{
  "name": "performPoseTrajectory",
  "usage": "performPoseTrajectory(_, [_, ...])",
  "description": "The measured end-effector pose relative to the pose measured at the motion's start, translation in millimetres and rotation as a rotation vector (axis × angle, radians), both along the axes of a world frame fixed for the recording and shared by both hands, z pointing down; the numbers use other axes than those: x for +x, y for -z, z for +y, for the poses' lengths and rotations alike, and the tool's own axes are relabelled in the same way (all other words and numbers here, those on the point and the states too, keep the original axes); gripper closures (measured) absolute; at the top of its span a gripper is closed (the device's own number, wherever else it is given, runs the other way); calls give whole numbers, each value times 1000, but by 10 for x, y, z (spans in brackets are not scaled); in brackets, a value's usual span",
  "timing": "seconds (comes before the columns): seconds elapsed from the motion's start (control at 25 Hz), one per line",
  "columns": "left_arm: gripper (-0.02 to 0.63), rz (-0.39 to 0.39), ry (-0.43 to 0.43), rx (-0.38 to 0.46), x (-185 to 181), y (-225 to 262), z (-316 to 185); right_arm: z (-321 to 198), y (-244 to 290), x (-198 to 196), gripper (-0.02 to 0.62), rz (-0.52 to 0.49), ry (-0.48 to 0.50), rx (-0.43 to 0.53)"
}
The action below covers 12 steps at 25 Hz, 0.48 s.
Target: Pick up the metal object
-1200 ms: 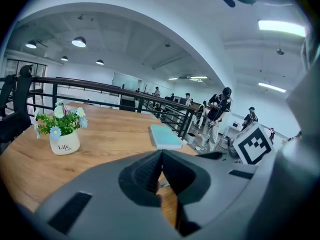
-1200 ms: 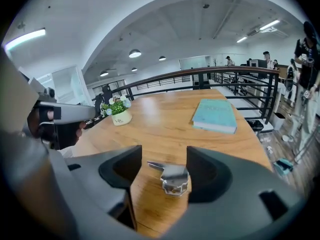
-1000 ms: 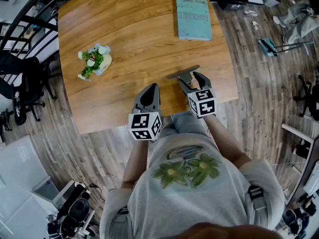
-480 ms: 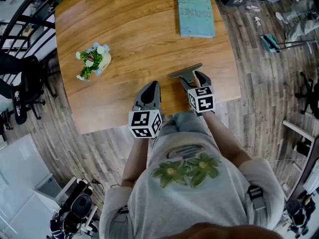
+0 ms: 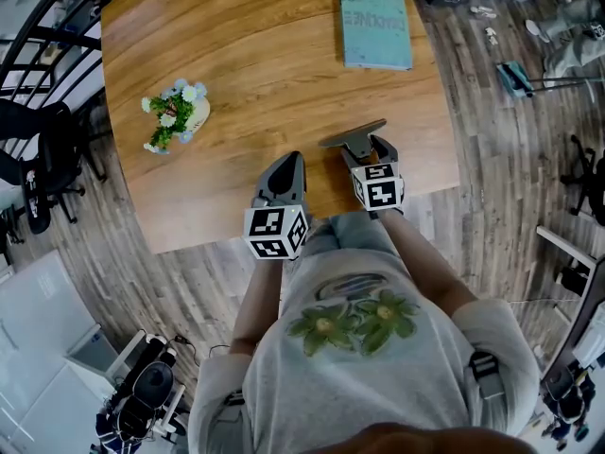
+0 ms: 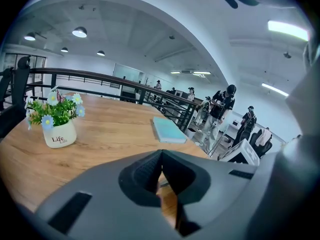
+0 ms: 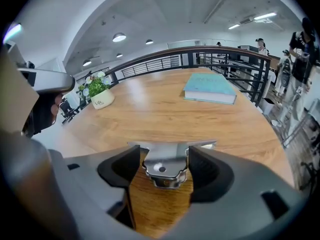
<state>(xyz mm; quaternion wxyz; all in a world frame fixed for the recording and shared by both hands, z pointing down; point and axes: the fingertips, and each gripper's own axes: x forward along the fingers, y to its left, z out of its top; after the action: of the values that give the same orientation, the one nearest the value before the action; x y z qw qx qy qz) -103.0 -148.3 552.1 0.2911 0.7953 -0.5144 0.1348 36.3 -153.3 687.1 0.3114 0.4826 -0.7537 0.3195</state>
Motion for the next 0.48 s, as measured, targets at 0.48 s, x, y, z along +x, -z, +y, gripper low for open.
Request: performPoseTrajectory(0.48, [592, 5, -1, -30, -29, -108, -8, -74, -146, -1, 305, 69, -13, 14])
